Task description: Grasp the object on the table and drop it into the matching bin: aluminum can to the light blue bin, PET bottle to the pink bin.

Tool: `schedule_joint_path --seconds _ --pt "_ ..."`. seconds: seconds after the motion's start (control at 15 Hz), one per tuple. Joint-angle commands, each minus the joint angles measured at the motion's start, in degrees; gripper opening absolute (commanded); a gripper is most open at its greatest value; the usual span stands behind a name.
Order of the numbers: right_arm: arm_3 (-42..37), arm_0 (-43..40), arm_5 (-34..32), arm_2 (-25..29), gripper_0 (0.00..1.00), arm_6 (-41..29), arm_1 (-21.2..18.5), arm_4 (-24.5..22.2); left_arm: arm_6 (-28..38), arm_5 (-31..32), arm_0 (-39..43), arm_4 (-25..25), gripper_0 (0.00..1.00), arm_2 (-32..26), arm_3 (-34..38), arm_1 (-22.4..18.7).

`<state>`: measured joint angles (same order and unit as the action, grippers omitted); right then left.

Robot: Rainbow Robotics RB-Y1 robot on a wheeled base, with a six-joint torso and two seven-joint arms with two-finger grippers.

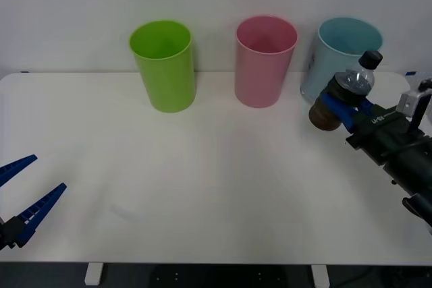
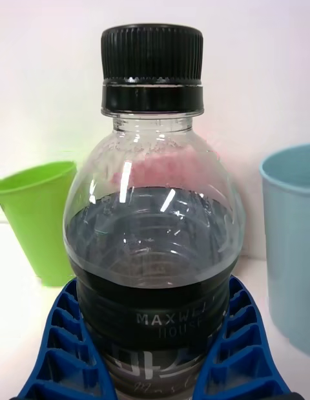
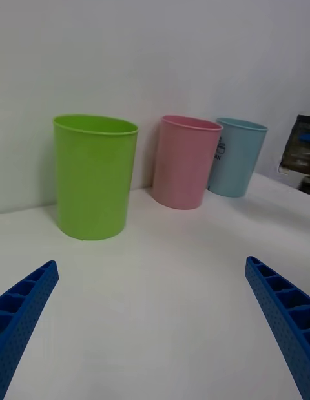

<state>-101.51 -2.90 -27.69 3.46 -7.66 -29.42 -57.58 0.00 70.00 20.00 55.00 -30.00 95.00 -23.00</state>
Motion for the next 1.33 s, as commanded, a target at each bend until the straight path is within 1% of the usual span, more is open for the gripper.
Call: schedule_joint_path --seconds 0.07,0.33,0.53,0.73,0.93,1.0,1.2,1.27,1.33 --pt "-3.3 0.6 -0.1 1.5 0.0 -4.3 -1.2 -0.1 0.0 0.0 0.0 0.0 1.0 0.0 0.0 0.0" --pt "-3.4 5.2 0.2 1.8 0.0 -9.7 -3.5 -0.1 0.0 0.0 0.0 0.0 1.0 0.0 0.0 0.0" --pt "-1.0 9.5 0.2 1.6 0.0 -10.8 -6.0 -0.2 0.0 0.0 0.0 0.0 1.0 0.0 0.0 0.0" --pt "6.3 17.4 0.2 -1.3 0.0 -10.9 -7.8 -0.3 0.0 0.0 0.0 0.0 1.0 0.0 0.0 0.0" --pt "15.9 27.2 0.2 -5.0 0.0 -10.3 -8.2 -1.0 0.0 0.0 0.0 0.0 1.0 0.0 0.0 0.0" --pt "20.0 31.2 0.2 -7.0 0.0 -10.1 -8.1 -1.4 0.0 0.0 0.0 0.0 1.0 0.0 0.0 0.0" --pt "28.8 40.0 0.0 -11.8 0.0 -9.0 -7.4 -1.5 0.0 0.0 0.0 0.0 1.0 0.0 0.0 0.0" --pt "31.1 42.2 0.0 -12.7 0.0 -8.3 -6.8 -2.1 0.0 0.0 0.0 0.0 1.0 0.0 0.0 0.0" --pt "33.3 43.9 0.0 -13.0 0.0 -7.9 -5.9 -3.8 0.0 0.0 0.0 0.0 1.0 0.0 0.0 0.0"
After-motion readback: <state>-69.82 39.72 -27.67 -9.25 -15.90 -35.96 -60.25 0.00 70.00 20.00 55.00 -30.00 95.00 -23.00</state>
